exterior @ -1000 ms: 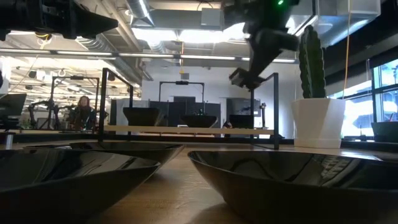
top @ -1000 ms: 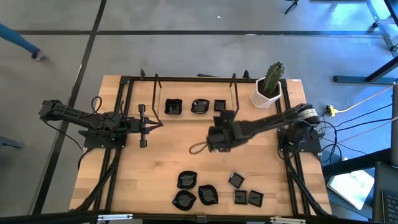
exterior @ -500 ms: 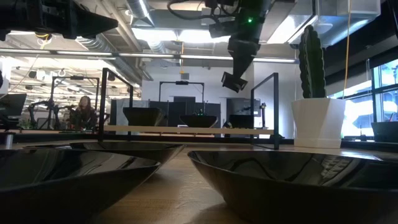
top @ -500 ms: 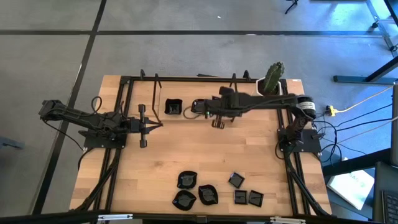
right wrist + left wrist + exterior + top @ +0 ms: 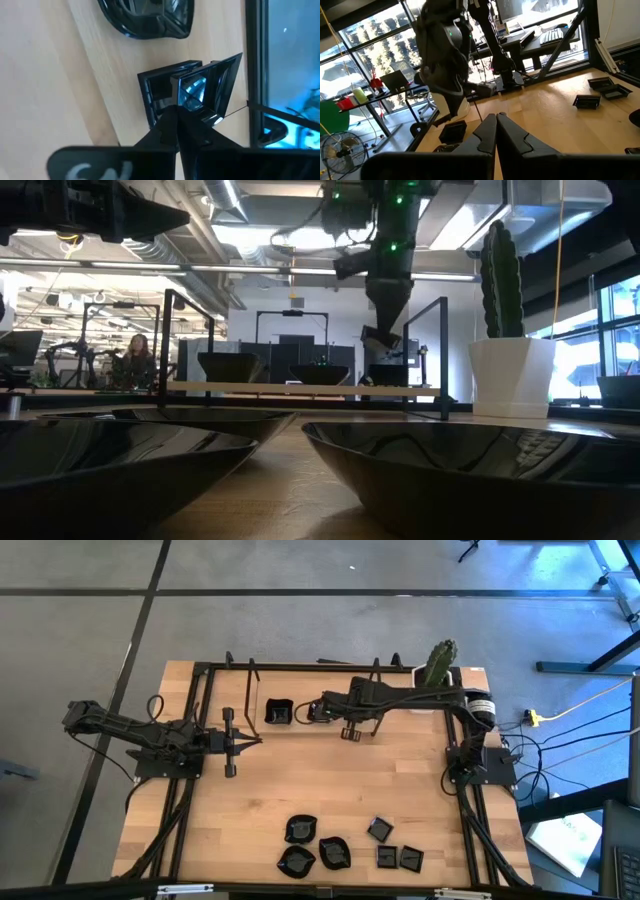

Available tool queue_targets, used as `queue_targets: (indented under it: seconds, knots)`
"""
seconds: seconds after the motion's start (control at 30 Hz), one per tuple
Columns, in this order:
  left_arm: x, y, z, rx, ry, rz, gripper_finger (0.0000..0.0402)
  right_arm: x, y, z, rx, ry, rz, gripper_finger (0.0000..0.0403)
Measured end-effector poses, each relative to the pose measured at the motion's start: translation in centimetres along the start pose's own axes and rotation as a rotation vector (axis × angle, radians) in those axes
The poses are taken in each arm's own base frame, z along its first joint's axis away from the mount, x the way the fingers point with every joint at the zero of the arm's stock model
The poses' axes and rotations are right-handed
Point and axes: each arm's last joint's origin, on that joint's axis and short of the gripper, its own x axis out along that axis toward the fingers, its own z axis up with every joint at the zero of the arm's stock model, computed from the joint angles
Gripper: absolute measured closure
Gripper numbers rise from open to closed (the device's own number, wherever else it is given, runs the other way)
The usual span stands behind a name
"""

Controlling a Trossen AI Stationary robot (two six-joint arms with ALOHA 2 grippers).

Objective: Pick & Place Mini shaped plates
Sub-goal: Stack the square plate on the top of the square plate on the shelf

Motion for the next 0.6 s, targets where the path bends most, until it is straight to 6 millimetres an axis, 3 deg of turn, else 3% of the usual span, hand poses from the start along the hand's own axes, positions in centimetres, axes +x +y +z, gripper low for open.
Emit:
queue_targets:
  seconds: [0.27,0.6]
  knots:
    - [0.0,0.0,-0.1,0.002,0.005,-0.002,0.0395,1.7,0.6,0.3,-0.032,0.050,-0.054,0.0399]
    - [0.0,0.0,-0.1,0.002,0.005,-0.002,0.0393,2.0,0.6,0.4,-0.040,0.059,-0.115,0.0399]
